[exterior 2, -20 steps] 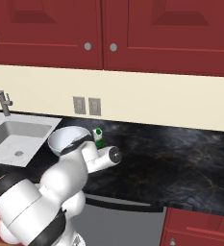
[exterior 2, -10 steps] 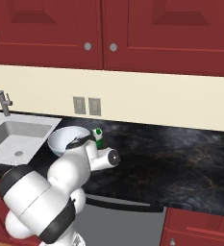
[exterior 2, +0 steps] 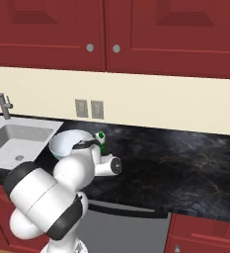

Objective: Gather the eggs and milk located in the vicinity of the sink area and place them right next to the bowl.

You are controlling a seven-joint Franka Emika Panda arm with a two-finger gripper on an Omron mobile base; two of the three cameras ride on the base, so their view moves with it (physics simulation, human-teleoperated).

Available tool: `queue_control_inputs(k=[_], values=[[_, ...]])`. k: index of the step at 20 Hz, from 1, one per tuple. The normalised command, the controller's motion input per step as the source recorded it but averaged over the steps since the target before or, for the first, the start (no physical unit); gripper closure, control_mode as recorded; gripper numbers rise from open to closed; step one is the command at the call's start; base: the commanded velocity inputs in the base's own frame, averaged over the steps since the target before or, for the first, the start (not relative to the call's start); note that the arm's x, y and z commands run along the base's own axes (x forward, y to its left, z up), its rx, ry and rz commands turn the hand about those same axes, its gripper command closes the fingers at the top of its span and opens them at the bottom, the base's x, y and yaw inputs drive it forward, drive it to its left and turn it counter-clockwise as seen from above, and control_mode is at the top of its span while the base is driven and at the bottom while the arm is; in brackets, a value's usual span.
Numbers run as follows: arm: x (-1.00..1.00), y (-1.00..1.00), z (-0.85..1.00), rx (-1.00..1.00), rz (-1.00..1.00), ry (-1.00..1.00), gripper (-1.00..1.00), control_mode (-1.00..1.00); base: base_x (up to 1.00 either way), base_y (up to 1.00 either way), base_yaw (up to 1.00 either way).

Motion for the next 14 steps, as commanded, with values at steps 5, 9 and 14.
queue_control_inputs(k=[5, 9, 14], values=[[0.00, 0.00, -0.04, 0.02, 0.00, 0.00, -1.00, -1.00, 0.00, 0.00, 0.00], [0.00, 0.00, 0.00, 0.00, 0.00, 0.00, -1.00, -1.00, 0.00, 0.00, 0.00], [-0.04, -0.09, 0.11, 0.00, 0.00, 0.01, -1.00, -1.00, 0.00, 0.00, 0.00]])
